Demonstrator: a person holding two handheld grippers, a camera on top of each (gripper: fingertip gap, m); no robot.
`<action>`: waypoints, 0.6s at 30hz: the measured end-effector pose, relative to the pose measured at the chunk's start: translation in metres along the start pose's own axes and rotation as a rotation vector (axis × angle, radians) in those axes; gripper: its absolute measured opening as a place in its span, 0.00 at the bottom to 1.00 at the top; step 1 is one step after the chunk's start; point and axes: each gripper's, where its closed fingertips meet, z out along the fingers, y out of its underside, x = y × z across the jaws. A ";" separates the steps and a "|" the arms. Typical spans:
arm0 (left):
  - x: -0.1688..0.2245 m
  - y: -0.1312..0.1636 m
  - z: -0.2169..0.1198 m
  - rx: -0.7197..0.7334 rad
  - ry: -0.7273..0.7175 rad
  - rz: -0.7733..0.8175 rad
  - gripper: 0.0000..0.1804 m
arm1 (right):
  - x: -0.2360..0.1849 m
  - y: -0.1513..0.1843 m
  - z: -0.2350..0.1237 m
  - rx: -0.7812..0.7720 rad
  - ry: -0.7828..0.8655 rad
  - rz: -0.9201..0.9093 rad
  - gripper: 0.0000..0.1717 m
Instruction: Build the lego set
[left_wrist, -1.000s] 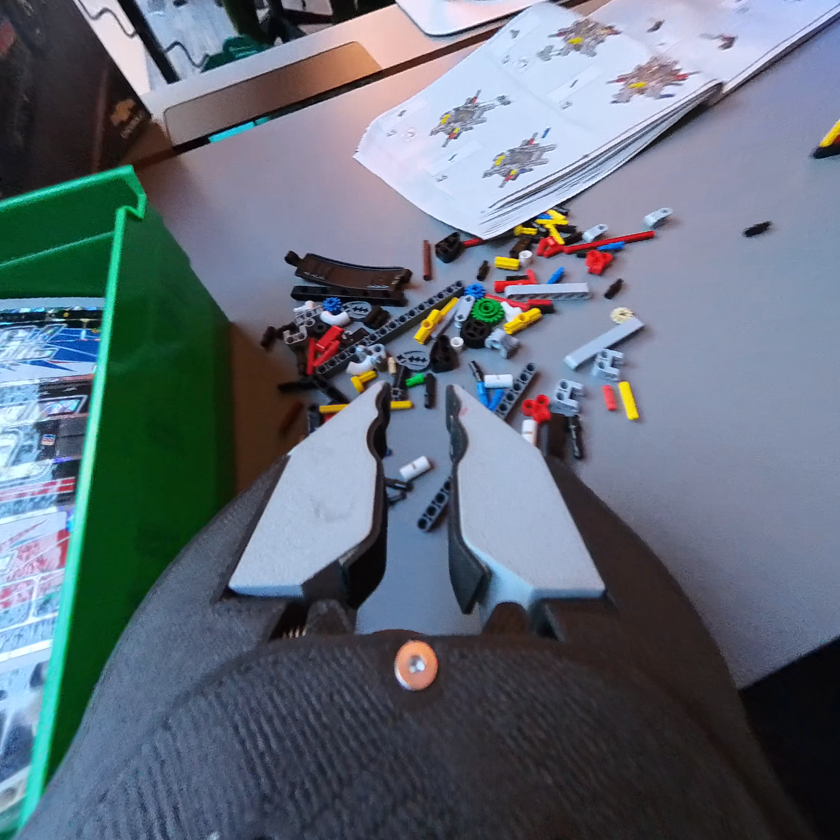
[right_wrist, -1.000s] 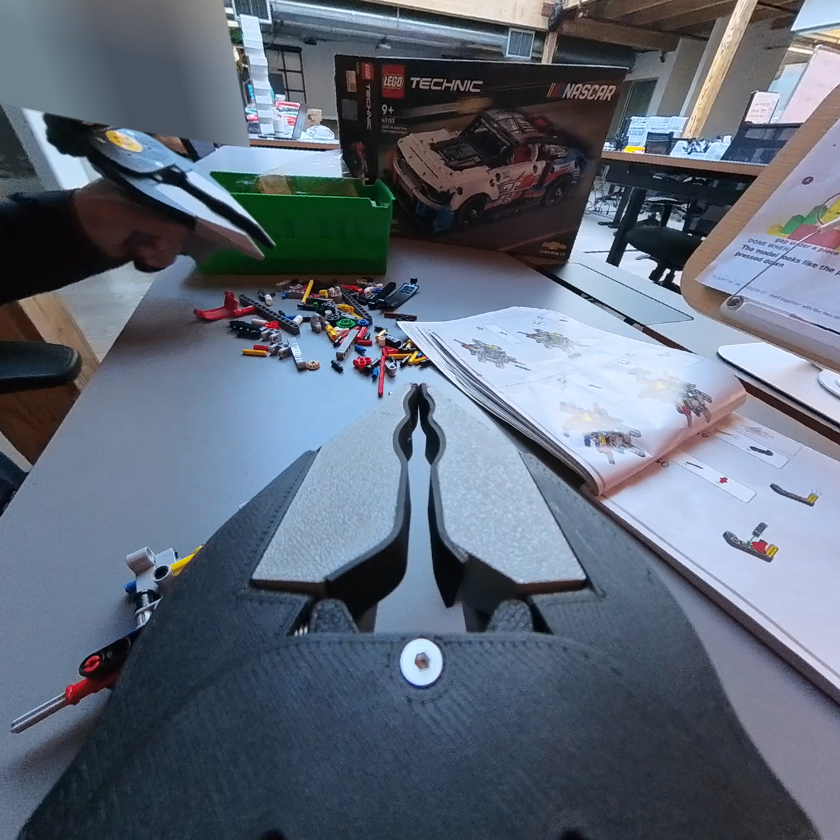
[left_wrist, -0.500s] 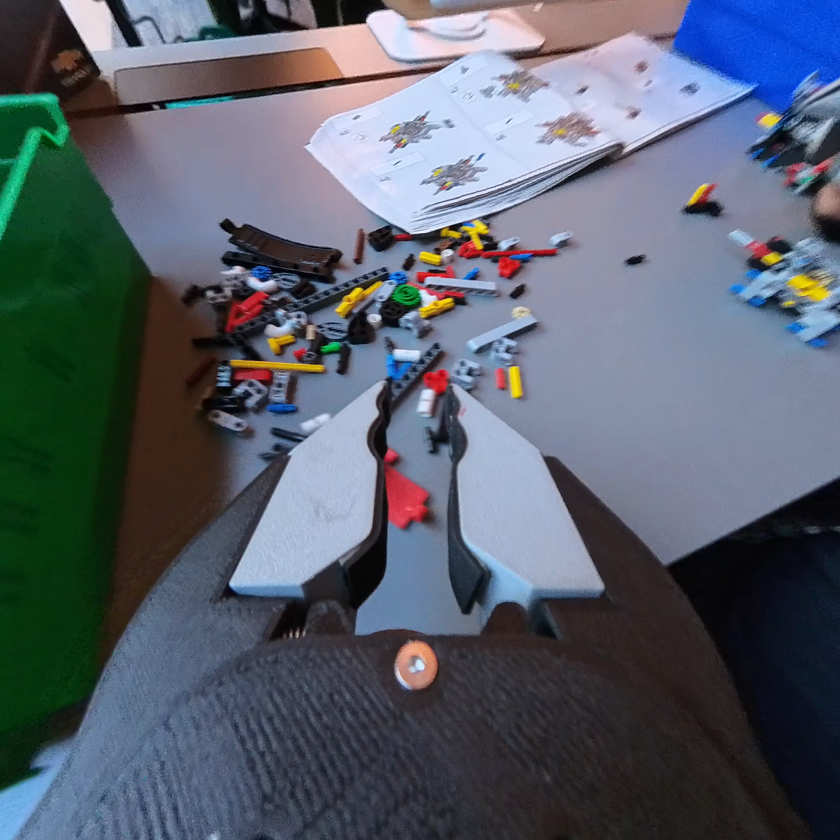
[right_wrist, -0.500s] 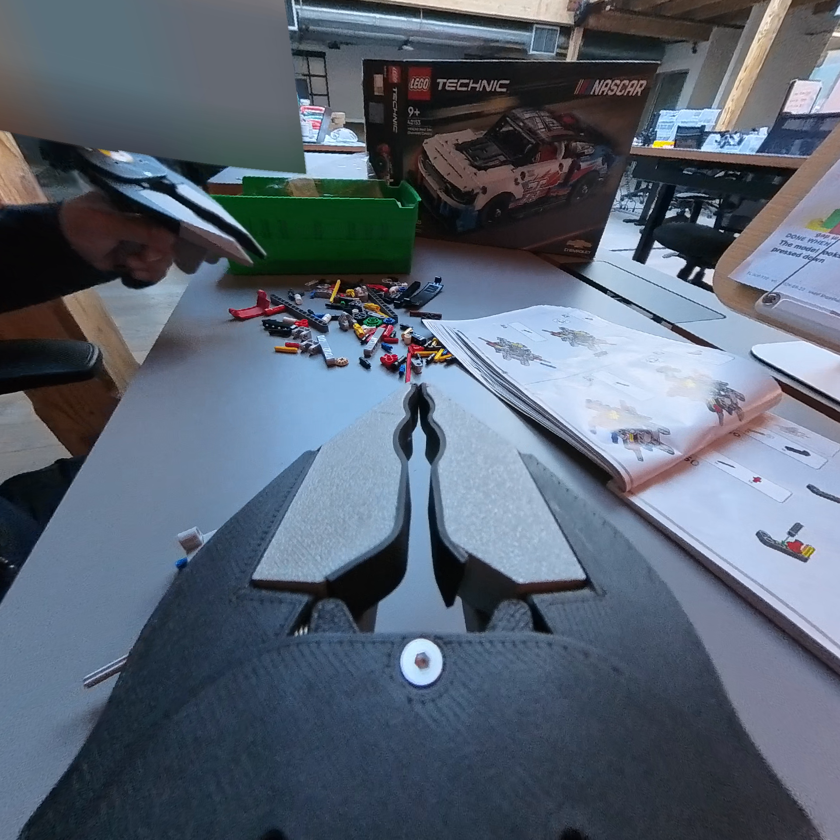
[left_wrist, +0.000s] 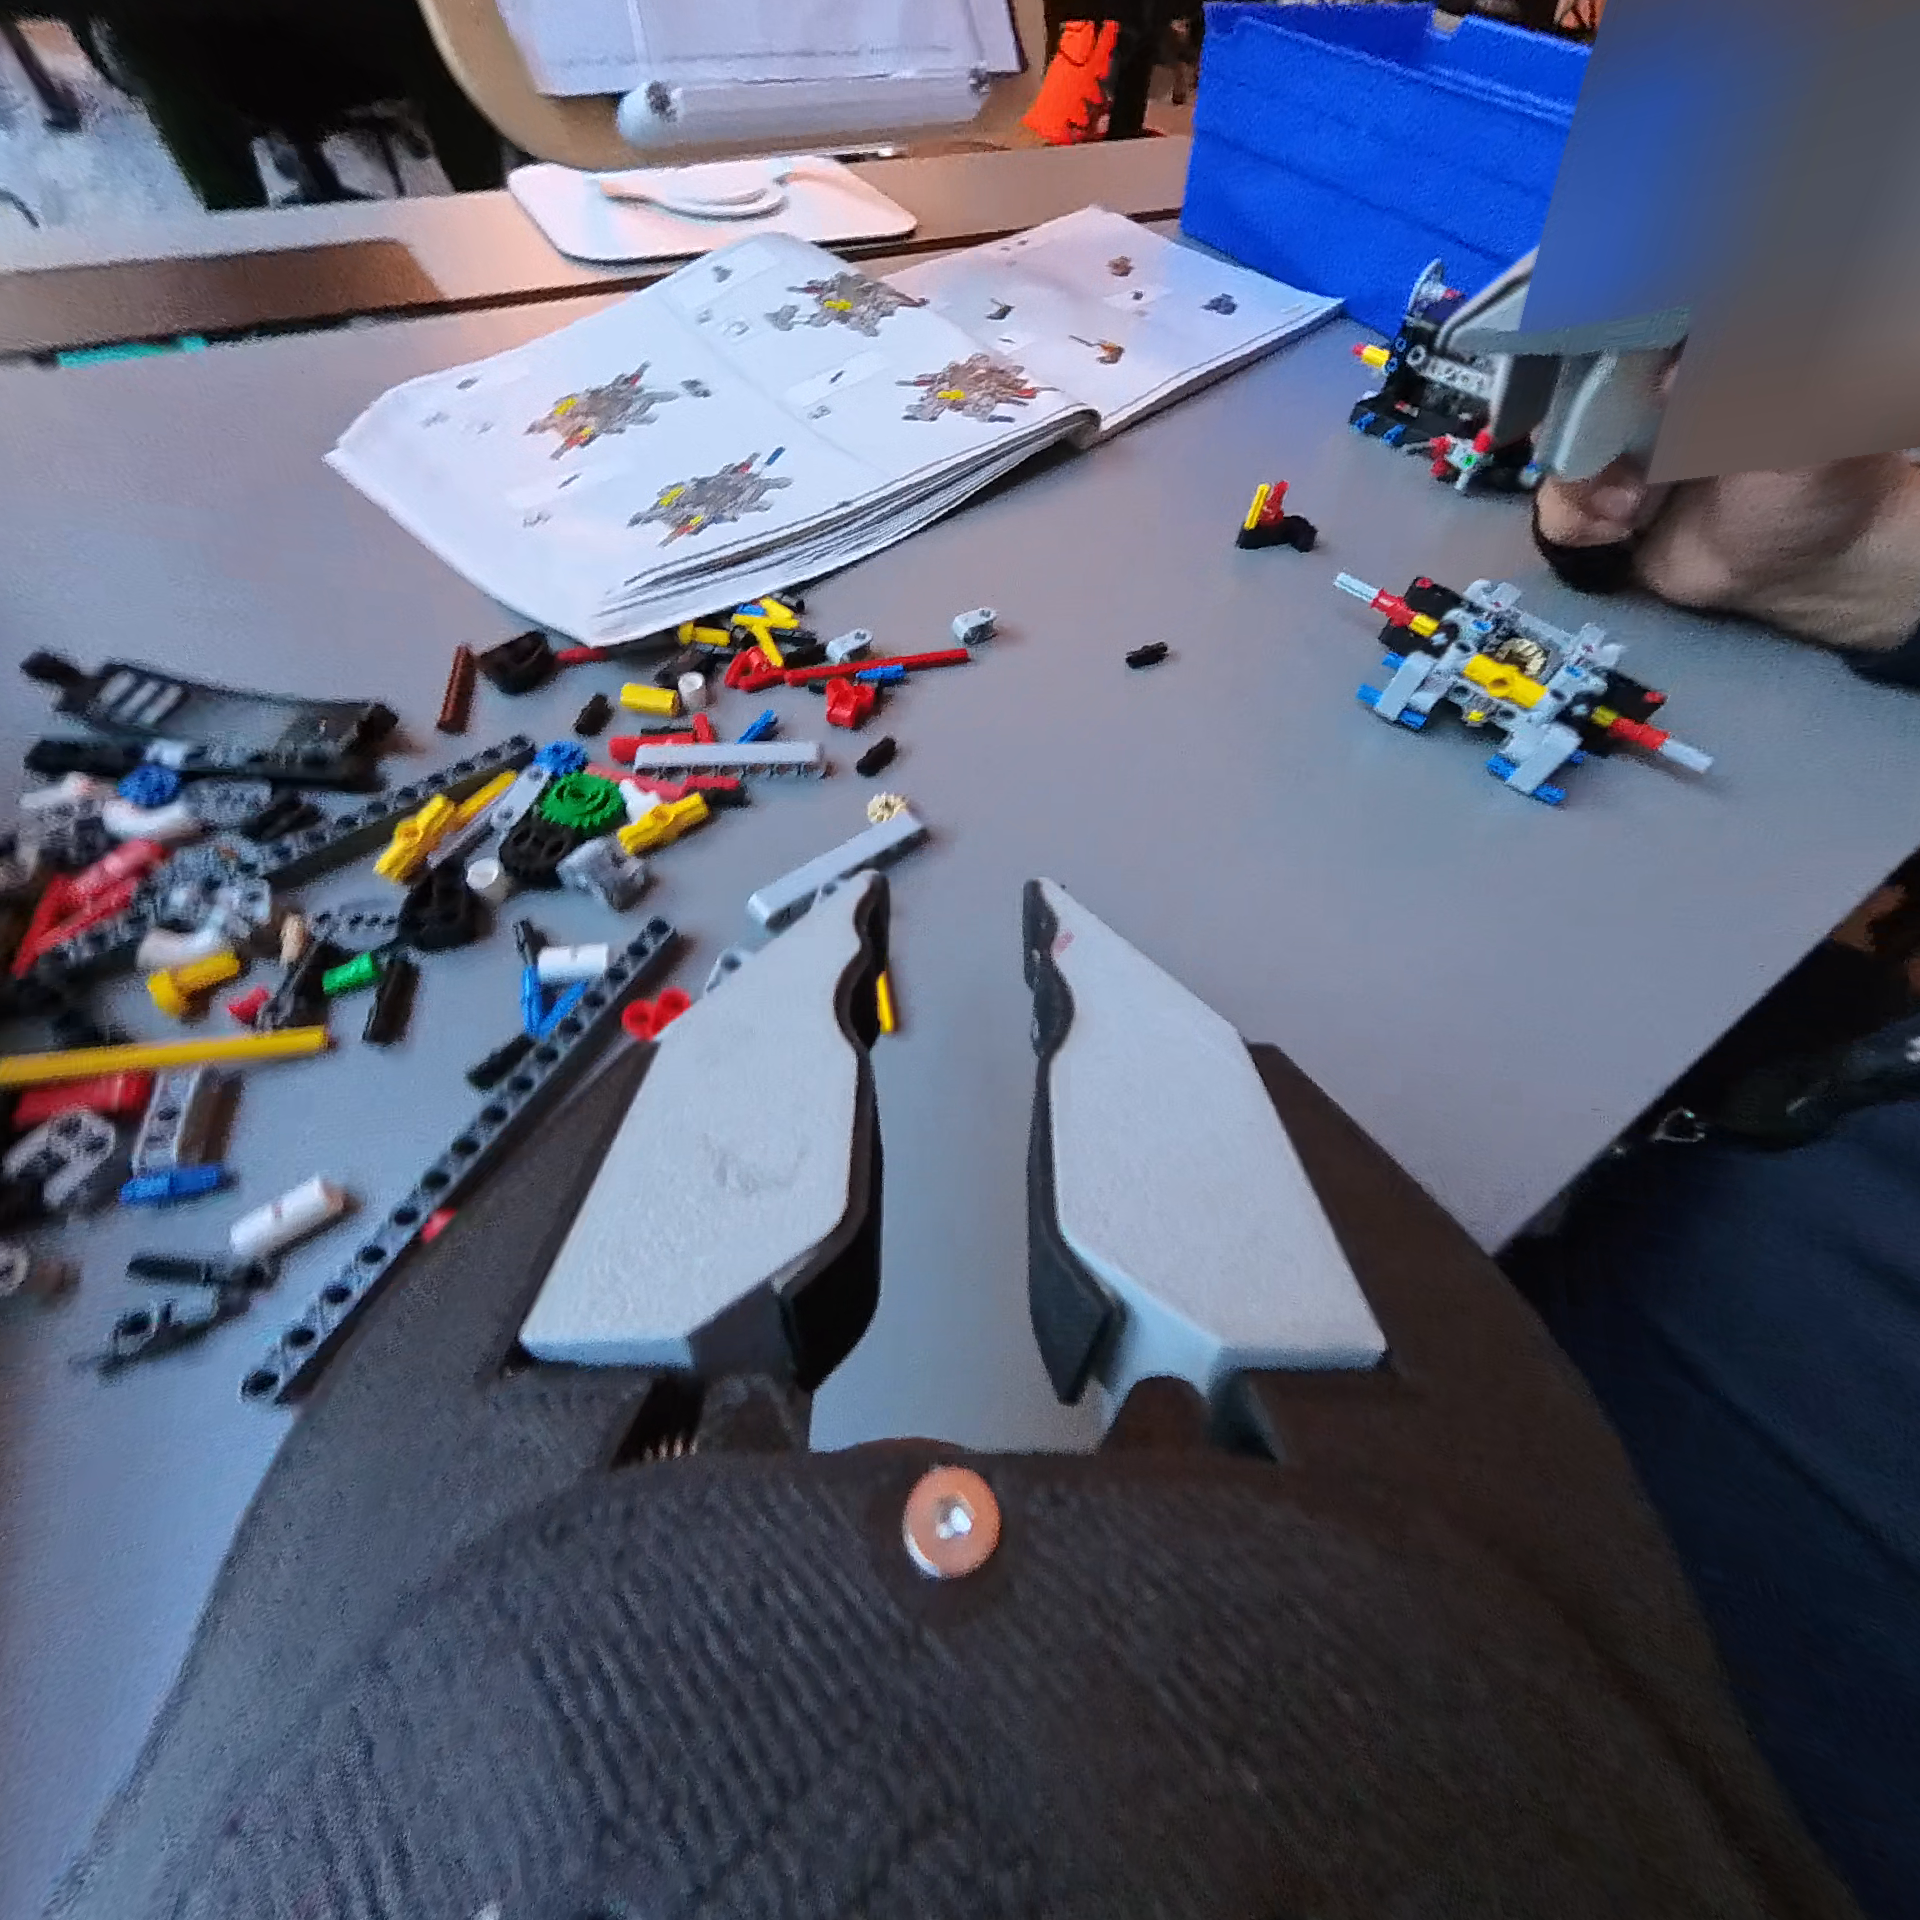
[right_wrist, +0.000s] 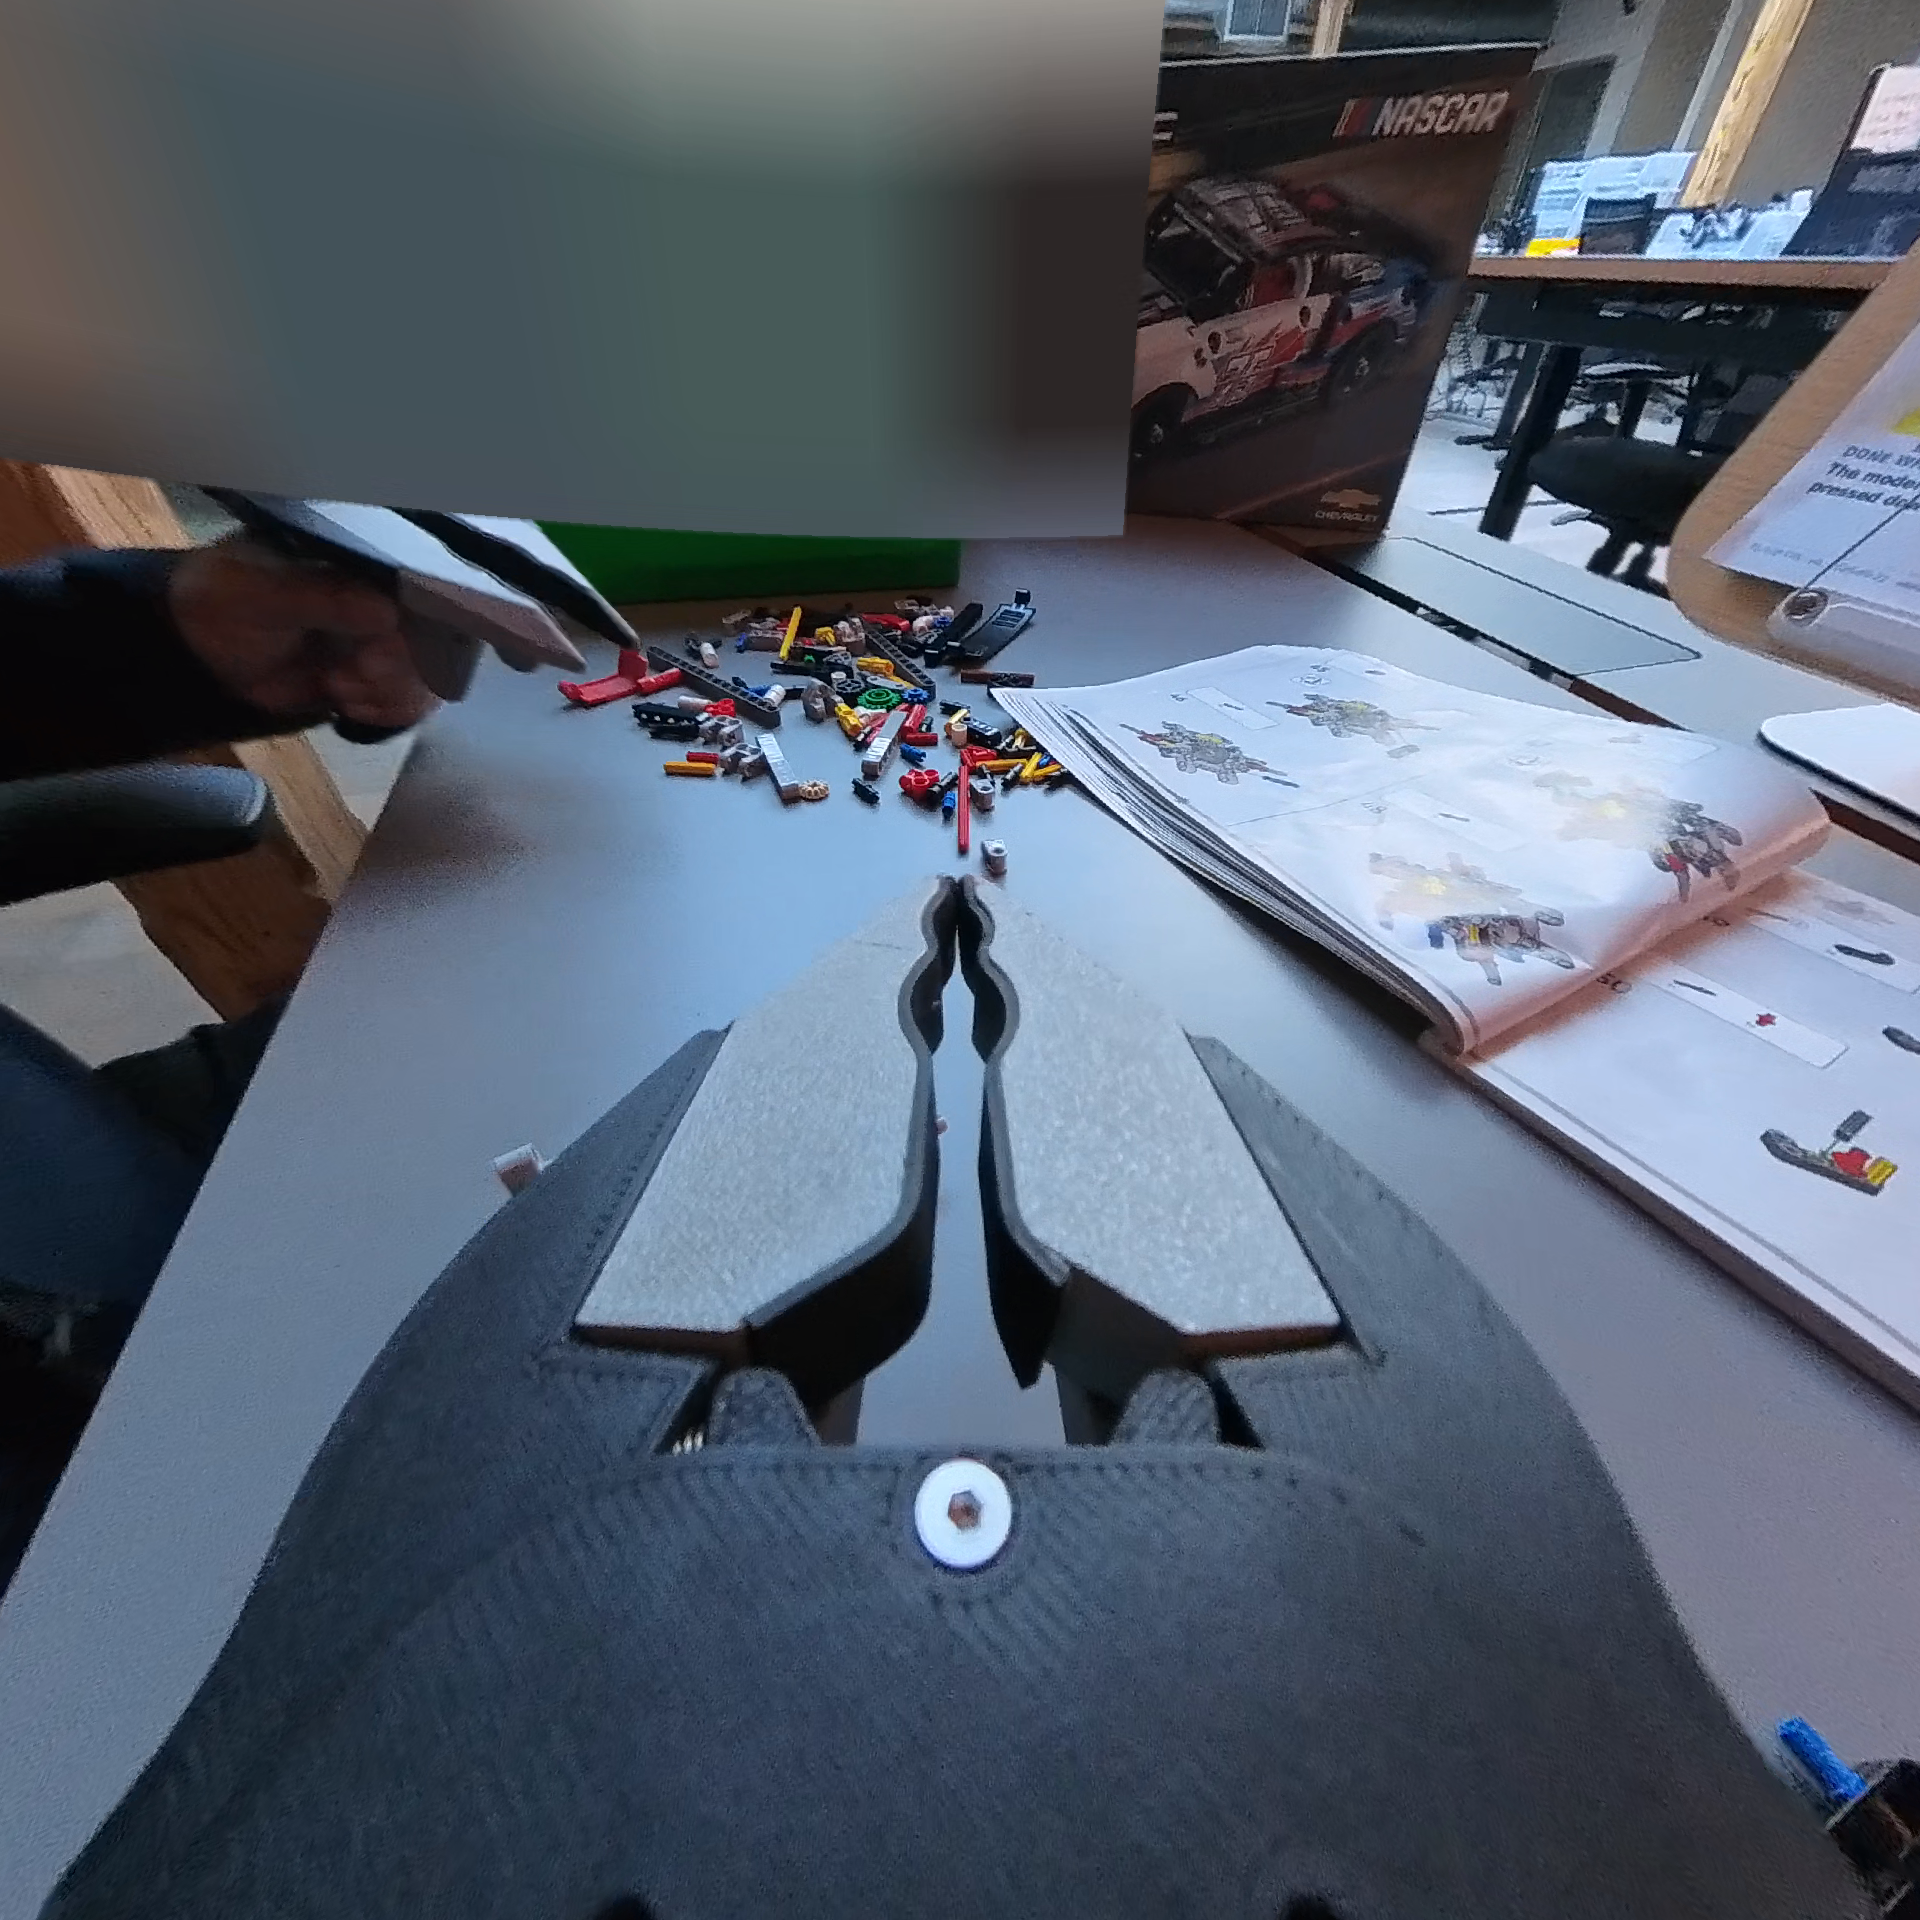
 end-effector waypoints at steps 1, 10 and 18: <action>0.002 -0.004 0.006 0.013 -0.003 0.043 0.12 | 0.001 -0.002 -0.003 0.014 -0.003 0.013 0.00; 0.000 -0.013 0.030 0.024 0.100 0.039 0.11 | 0.008 0.000 -0.011 0.014 -0.021 0.046 0.00; -0.009 -0.008 0.011 0.037 0.036 0.026 0.13 | 0.006 0.001 -0.008 0.009 -0.032 0.026 0.00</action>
